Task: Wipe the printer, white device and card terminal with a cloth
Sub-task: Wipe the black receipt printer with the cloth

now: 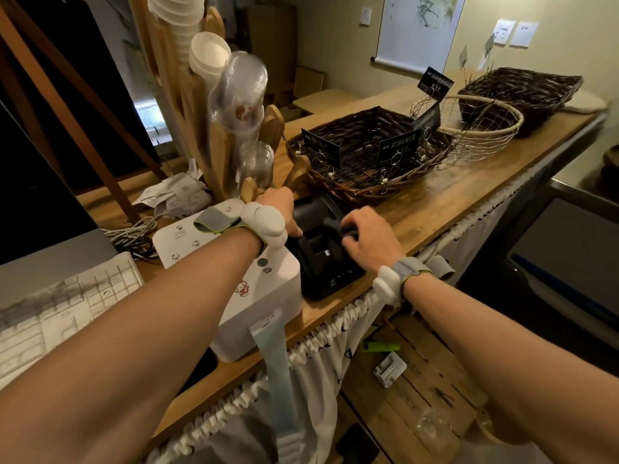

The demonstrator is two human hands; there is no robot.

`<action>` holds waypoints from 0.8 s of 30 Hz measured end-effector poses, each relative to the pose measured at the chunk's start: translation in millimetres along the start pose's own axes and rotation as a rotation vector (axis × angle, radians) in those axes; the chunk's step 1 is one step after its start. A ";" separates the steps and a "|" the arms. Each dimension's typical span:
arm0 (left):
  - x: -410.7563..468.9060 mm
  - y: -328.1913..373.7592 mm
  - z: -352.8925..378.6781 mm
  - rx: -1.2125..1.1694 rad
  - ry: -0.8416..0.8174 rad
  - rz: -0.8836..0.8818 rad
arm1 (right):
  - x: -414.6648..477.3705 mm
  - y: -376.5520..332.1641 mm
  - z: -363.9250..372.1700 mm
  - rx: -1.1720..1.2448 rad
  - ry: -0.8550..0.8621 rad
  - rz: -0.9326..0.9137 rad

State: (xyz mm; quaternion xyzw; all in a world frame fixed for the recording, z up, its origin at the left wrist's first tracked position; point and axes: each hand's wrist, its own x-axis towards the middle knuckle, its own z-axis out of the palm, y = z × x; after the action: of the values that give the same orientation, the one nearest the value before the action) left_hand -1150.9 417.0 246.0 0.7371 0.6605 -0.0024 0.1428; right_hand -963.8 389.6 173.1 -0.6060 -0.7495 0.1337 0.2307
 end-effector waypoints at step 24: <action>-7.4 5.5 -5.4 0.017 -0.048 -0.011 | -36.8 -9.9 15.8 -0.106 0.065 -0.041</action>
State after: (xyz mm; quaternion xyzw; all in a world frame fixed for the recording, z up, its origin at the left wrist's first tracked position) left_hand -1147.4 410.6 253.7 0.7345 0.6608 -0.0264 0.1522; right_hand -974.4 352.8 157.5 -0.6057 -0.7600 0.0694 0.2251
